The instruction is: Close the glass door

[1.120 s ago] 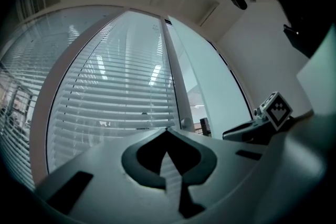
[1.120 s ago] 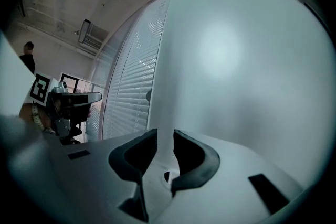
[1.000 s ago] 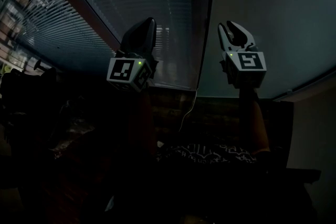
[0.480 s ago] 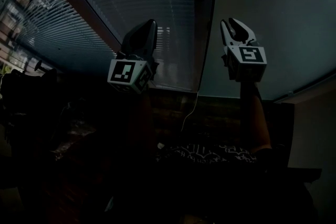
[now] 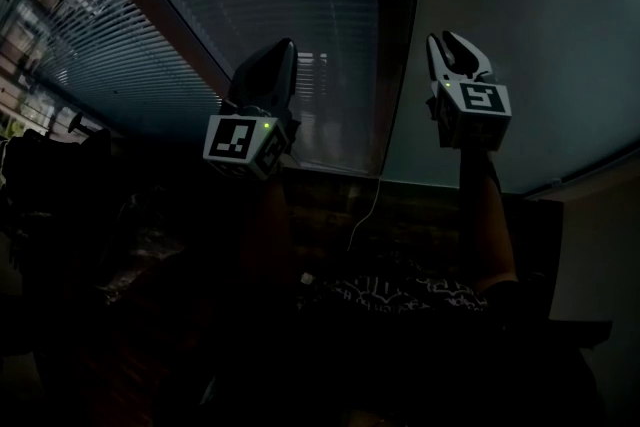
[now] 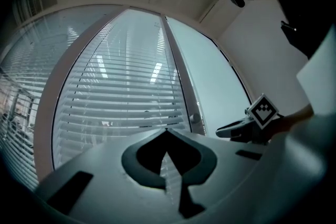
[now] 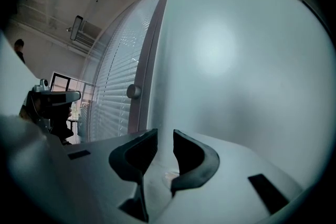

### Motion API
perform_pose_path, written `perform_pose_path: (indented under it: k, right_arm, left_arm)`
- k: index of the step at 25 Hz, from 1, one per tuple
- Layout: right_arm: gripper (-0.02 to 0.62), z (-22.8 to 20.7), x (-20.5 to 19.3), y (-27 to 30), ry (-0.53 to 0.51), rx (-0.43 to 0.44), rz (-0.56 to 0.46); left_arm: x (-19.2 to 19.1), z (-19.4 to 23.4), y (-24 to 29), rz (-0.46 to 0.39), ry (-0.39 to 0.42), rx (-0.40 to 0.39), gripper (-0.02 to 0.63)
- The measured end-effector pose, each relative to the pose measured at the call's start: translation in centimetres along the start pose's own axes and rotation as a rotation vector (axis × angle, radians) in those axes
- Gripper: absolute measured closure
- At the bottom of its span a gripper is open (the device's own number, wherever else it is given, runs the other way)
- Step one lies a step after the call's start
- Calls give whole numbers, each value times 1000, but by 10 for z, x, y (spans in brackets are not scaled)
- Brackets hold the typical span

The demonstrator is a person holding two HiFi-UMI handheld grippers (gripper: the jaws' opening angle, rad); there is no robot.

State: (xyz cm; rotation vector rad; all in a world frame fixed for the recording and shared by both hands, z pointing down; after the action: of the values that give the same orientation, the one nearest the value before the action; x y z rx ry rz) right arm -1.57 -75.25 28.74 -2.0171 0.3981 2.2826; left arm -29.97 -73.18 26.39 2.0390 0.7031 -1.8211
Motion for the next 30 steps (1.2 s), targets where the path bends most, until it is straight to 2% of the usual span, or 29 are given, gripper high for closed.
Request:
perform_pose_path:
  k: [12, 30]
  right_arm:
    - [505, -4, -1, 15, 0, -23, 13]
    - [505, -13, 4, 28, 18, -36, 8]
  left_arm:
    - [-7, 0, 16, -3, -17, -21, 604]
    - [-4, 4, 18, 1, -11, -11, 604]
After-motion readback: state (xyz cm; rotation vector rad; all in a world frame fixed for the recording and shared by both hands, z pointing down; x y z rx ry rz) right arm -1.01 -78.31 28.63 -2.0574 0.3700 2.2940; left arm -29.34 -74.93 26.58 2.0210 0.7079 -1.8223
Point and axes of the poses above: the fingertips, and each gripper's own axes: y forward along the fingers, z to its left, x out of its top, the point moved 7 cm from there along -y, backward along the fingers, and after that the axes turned 6 degrees about z, right-handed, at the moved point
